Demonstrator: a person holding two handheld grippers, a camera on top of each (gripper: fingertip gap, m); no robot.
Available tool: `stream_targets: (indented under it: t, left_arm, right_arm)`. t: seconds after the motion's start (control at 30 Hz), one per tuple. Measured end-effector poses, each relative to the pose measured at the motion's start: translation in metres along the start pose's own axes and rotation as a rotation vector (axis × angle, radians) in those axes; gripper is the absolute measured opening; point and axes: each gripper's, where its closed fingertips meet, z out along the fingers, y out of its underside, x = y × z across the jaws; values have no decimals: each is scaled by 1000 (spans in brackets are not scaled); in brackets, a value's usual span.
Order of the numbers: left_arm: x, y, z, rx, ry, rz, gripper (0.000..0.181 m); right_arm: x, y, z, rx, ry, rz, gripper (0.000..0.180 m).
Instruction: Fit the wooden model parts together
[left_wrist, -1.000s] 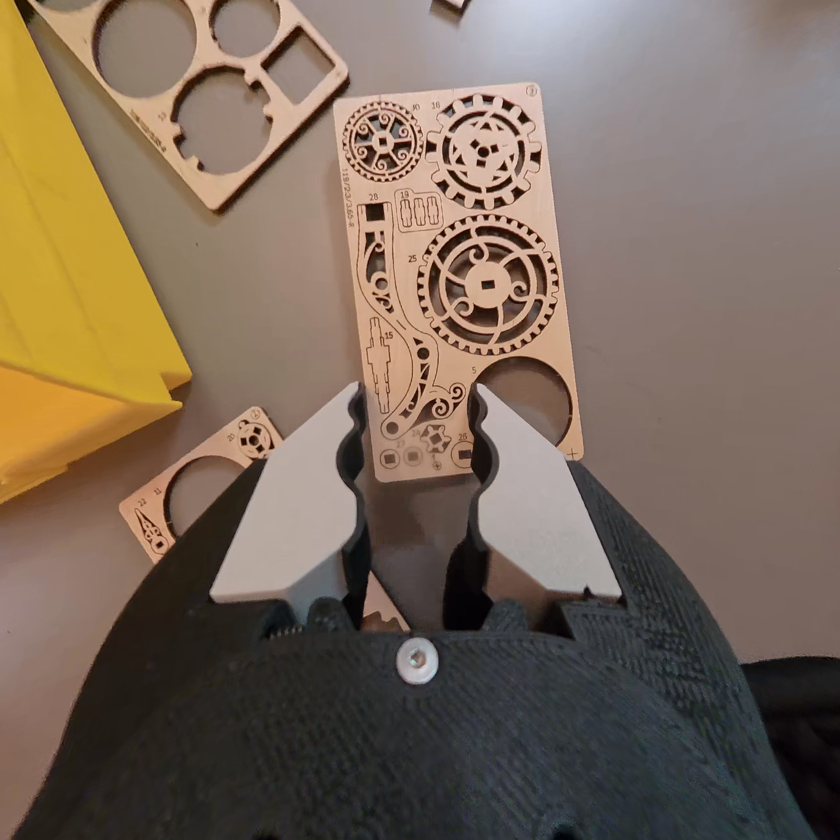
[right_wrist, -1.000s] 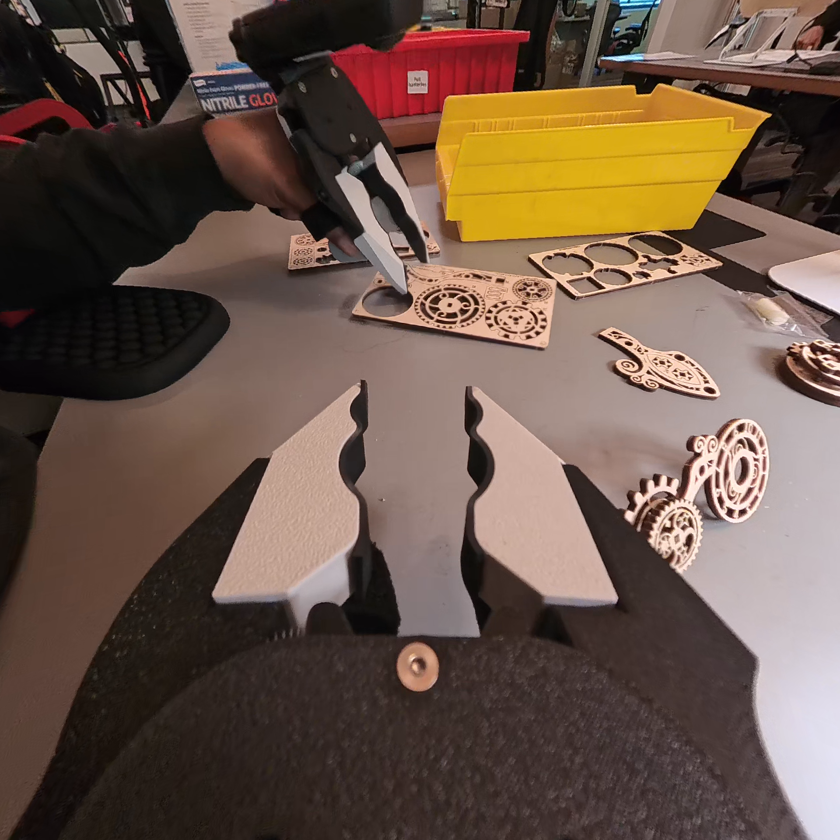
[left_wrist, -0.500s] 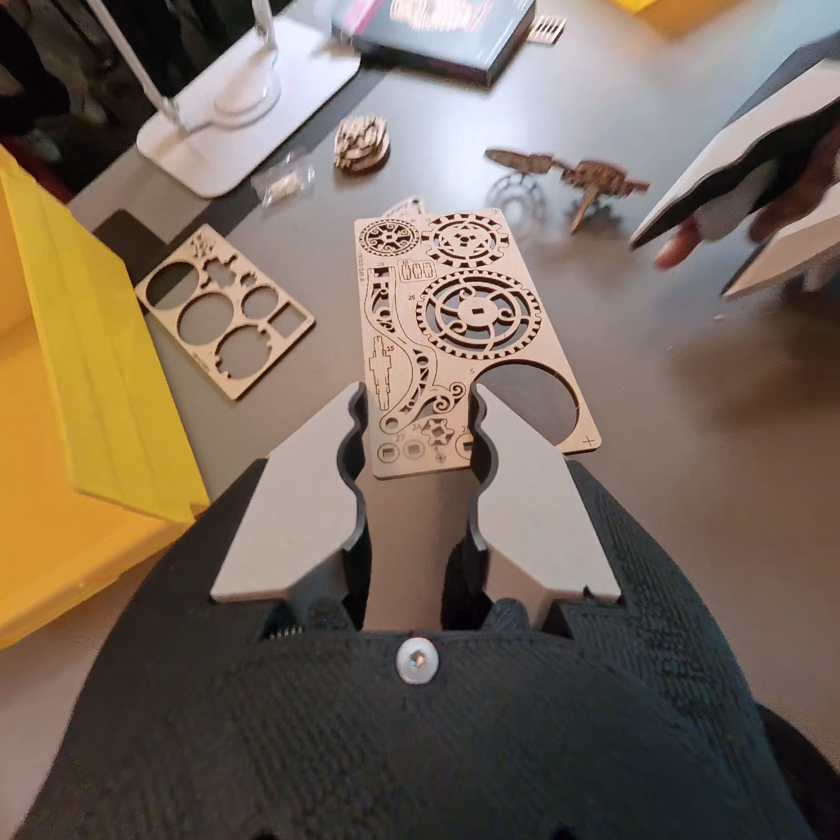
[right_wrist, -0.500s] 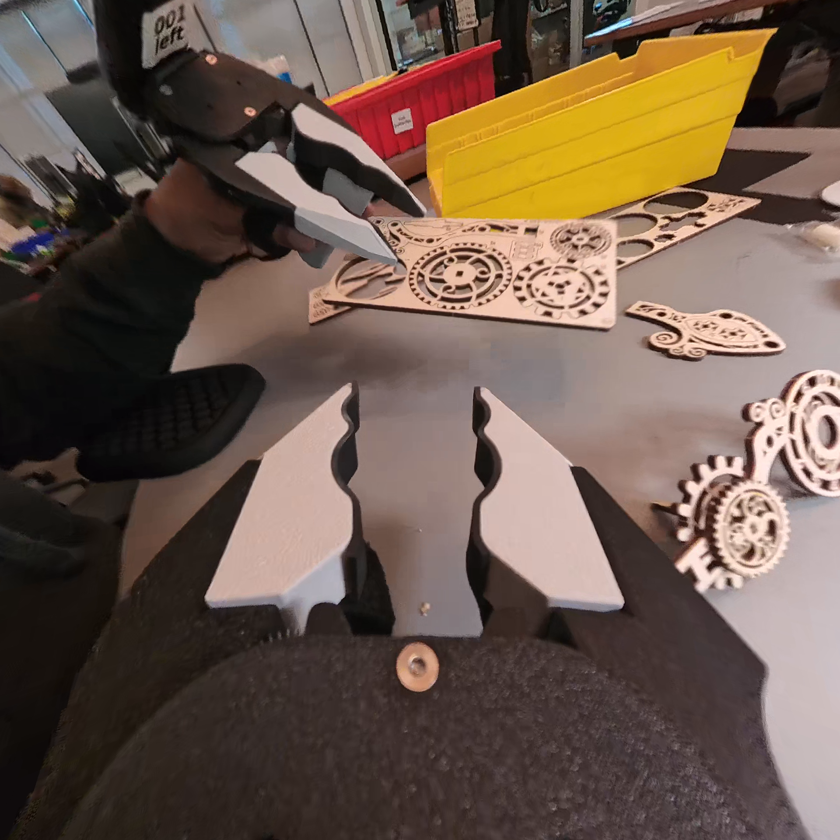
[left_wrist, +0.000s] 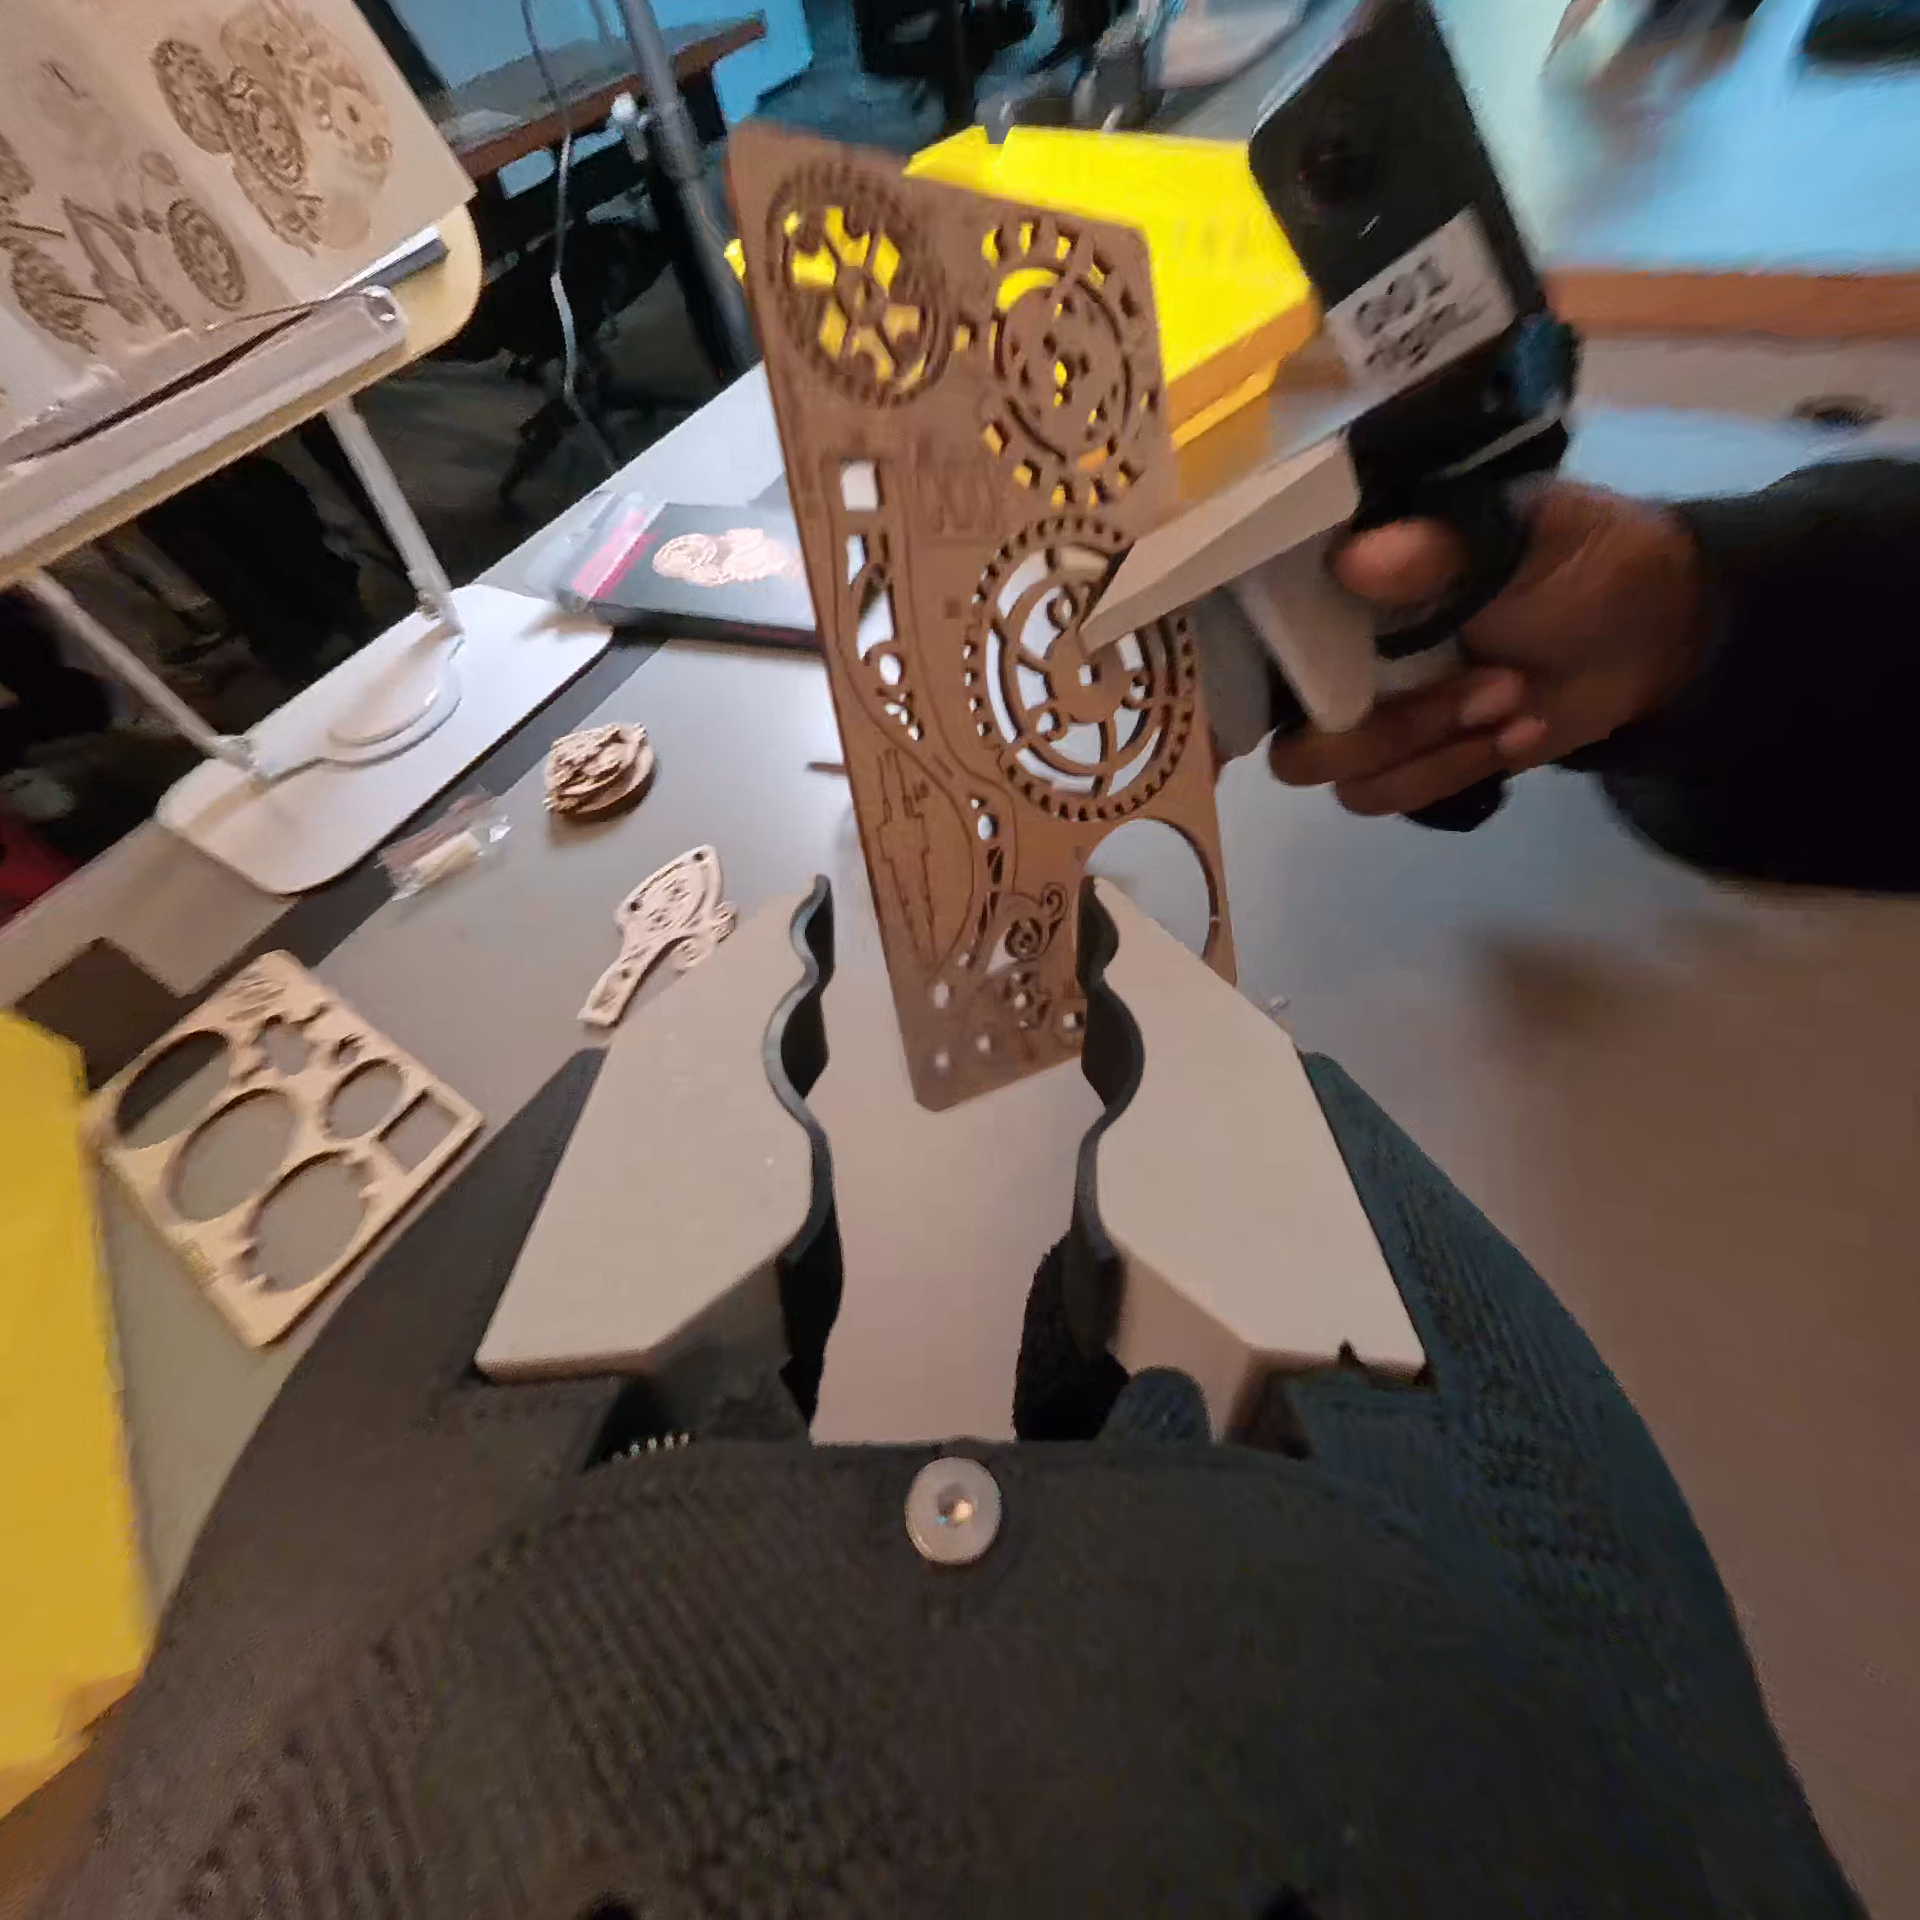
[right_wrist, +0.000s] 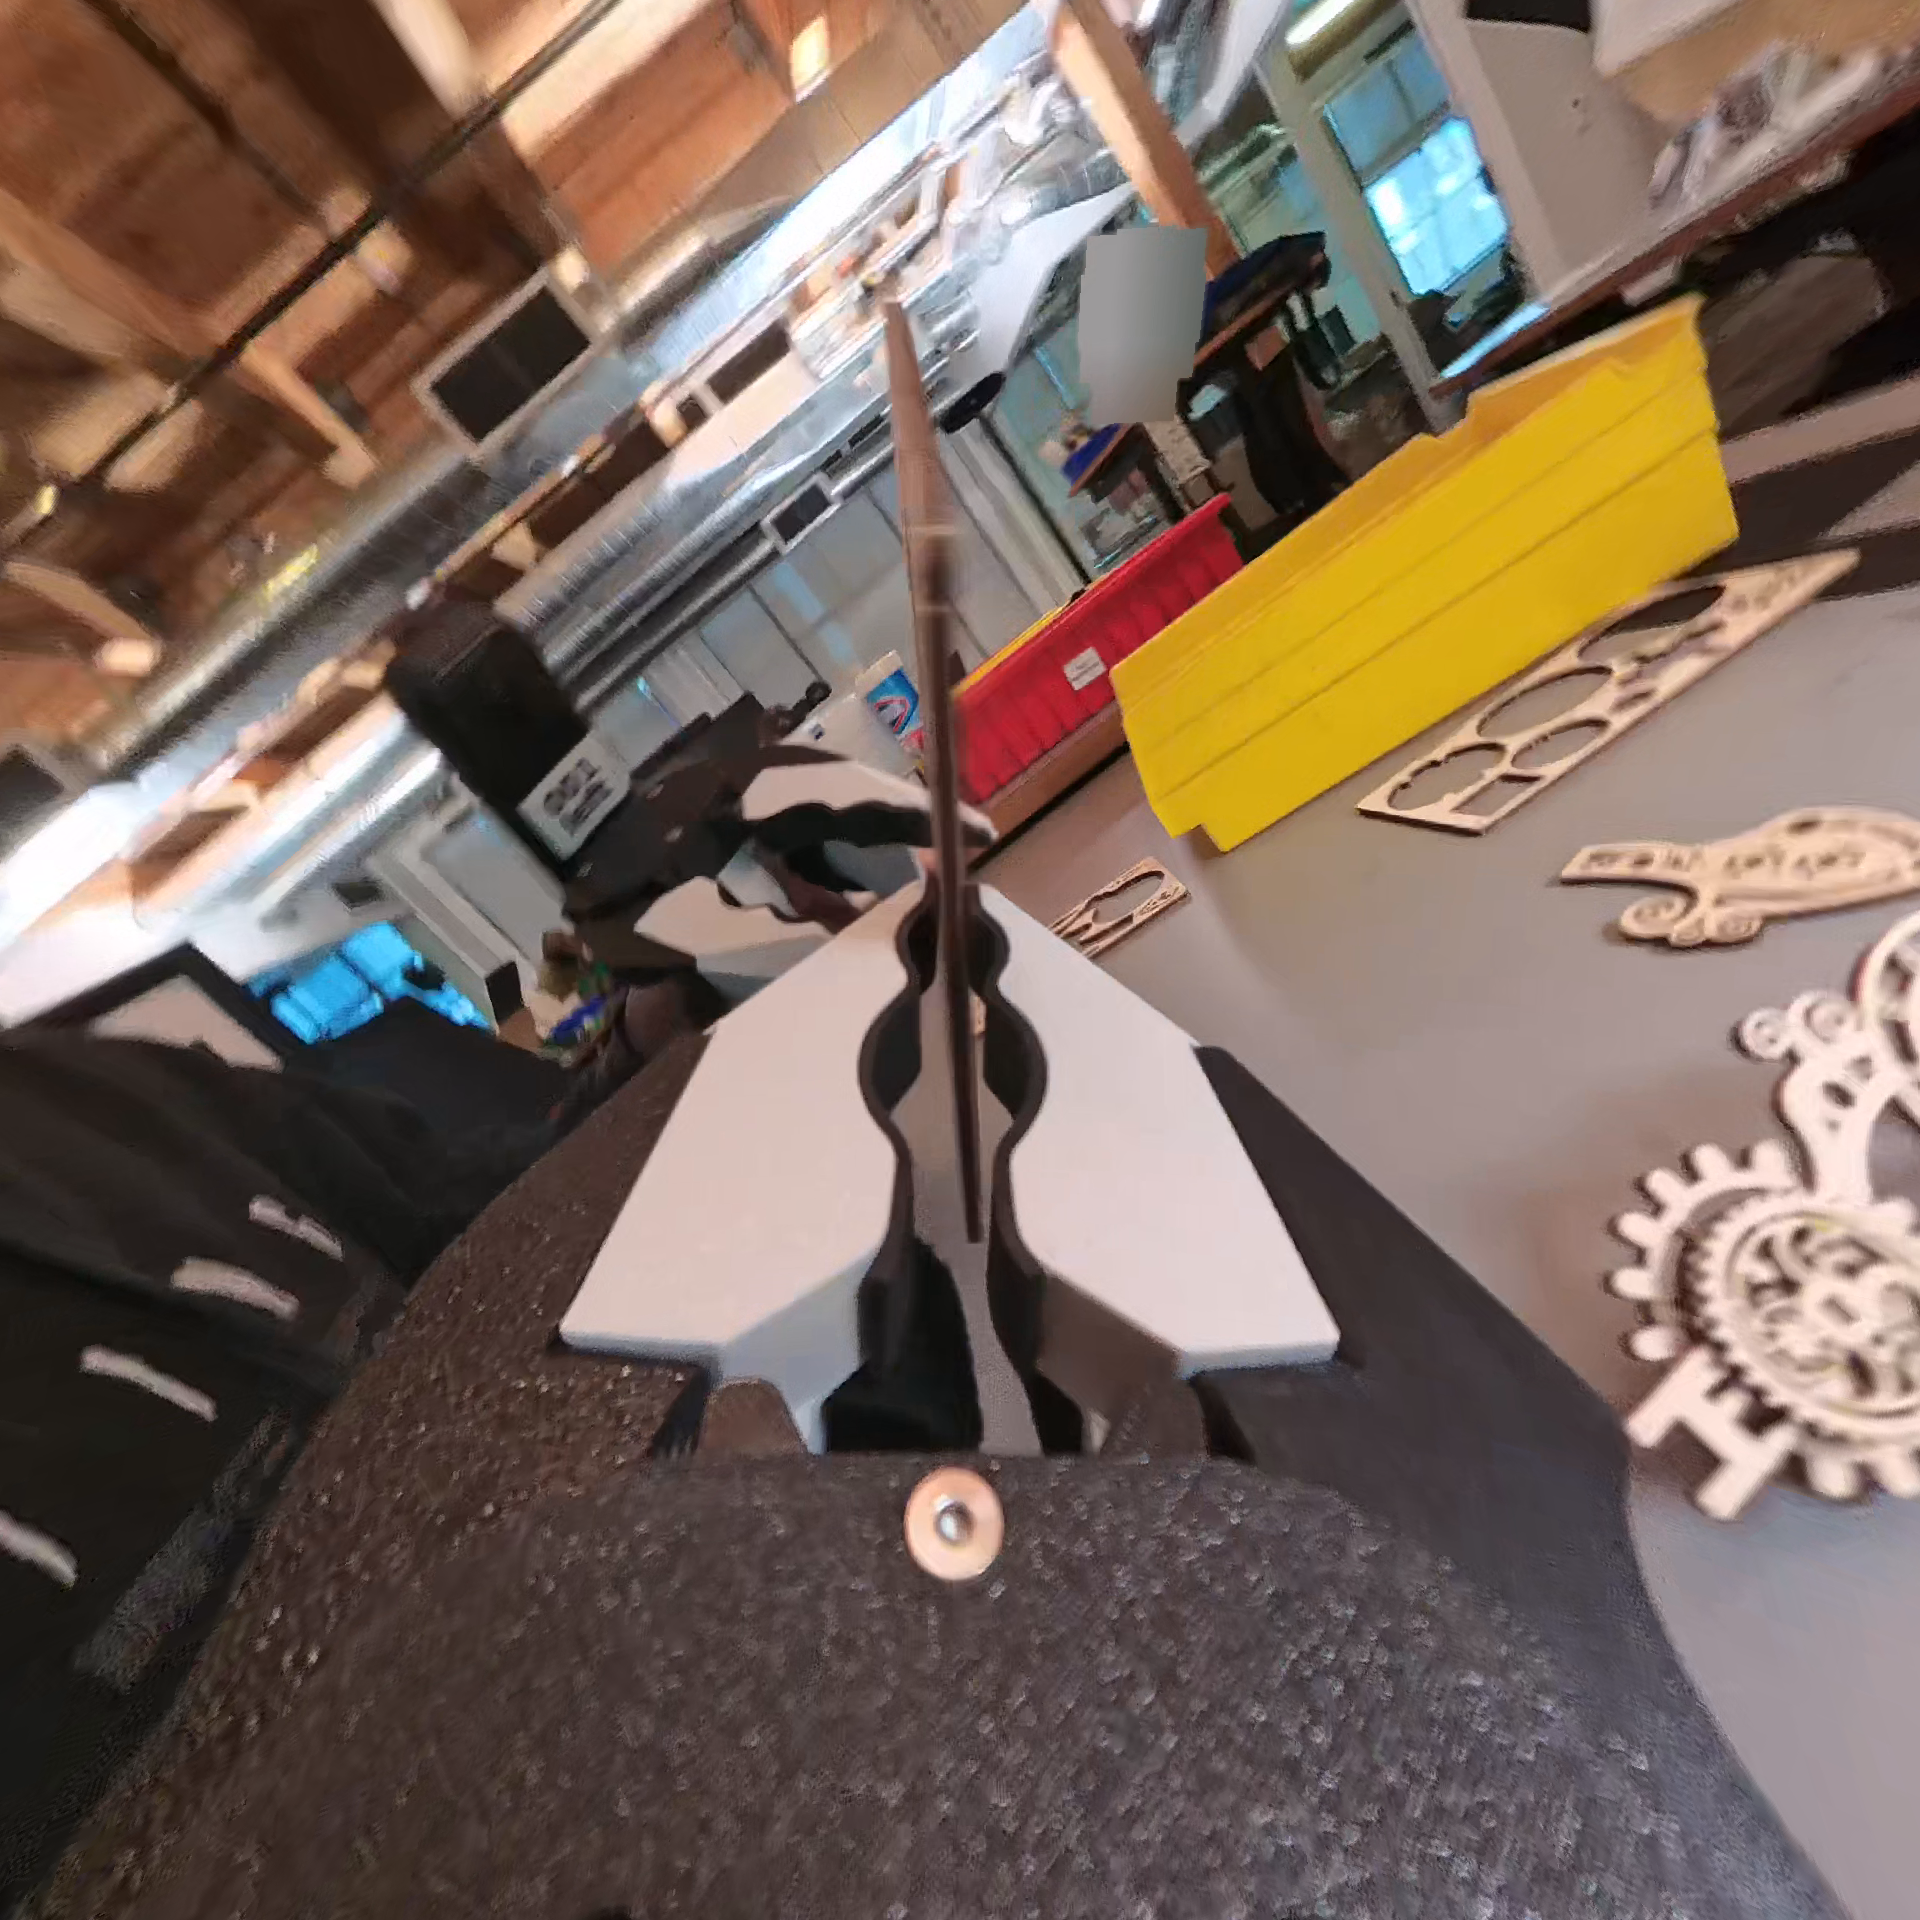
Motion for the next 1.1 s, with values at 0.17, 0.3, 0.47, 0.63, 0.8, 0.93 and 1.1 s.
stream_targets:
  t: [0.17, 0.3, 0.47, 0.63, 0.8, 0.93, 1.1]
  left_arm:
    - [8, -1, 2, 72, 305, -335, 38]
    - [25, -2, 6, 124, 512, -476, 17]
    - [34, 5, 18, 81, 538, -442, 5]
    - [34, 7, 17, 93, 595, -494, 5]
    - [33, 11, 15, 126, 641, -554, 3]
    - [34, 13, 11, 158, 692, -582, 2]
    - [33, 17, 11, 179, 731, -629, 2]
  right_arm:
    - [-6, -6, -20, -119, -78, -65, 1]
    - [-7, -3, -26, -158, -85, -65, 1]
    - [-3, 7, -23, -186, -73, -38, 1]
    - [2, 11, -23, -200, -71, 4, 1]
    - [5, 19, -22, -231, -84, 45, 1]
    - [5, 24, -21, -254, -96, 52, 1]
    - [6, 29, -21, -273, -94, 48, 1]
